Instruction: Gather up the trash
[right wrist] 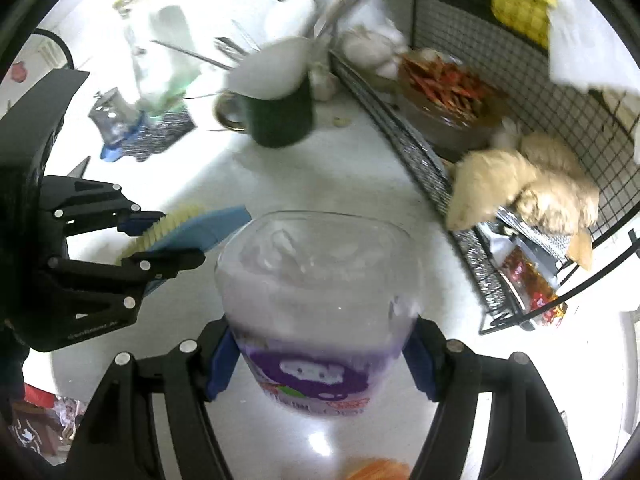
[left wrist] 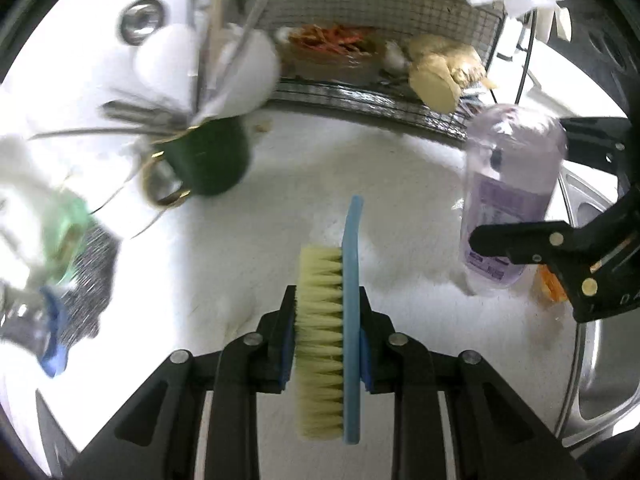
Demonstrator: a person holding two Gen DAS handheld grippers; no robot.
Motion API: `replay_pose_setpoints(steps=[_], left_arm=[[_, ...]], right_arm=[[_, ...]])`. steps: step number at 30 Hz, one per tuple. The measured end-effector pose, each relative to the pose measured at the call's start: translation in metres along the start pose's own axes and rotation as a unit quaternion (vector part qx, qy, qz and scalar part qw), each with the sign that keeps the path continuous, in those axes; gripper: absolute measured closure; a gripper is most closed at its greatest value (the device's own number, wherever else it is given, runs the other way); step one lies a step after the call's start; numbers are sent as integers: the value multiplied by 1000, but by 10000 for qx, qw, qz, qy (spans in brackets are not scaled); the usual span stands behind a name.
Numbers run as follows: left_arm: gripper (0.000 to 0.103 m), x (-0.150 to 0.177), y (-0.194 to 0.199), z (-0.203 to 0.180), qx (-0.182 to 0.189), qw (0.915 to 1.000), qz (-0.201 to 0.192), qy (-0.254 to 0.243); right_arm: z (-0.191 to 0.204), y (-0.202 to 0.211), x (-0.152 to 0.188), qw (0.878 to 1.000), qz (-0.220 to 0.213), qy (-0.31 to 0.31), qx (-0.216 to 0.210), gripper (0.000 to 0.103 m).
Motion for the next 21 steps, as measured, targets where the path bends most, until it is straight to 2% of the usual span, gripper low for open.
replay_pose_setpoints(steps=[8, 12, 21], left_arm=[[80, 55, 87, 18, -334, 9987, -164, 341], [80, 87, 122, 22, -351, 9968, -307, 648], [80, 173, 189, 10, -421, 9954, -368, 782]], right_arm=[[55, 39, 11, 9998, -125, 81, -117, 35], [82, 63, 25, 9996, -250, 52, -148, 35], [157, 108, 75, 9990, -357, -66, -278, 35]])
Point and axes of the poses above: each gripper's, at about its wrist camera, not at the fingertips, and y roughly against the way its jaws point, z to its left, x to its underside, the point moved 1 cm from there along -y, roughly the way its jaws point, and after that the axes turned 6 degrees about -z, right-handed, at the moved point
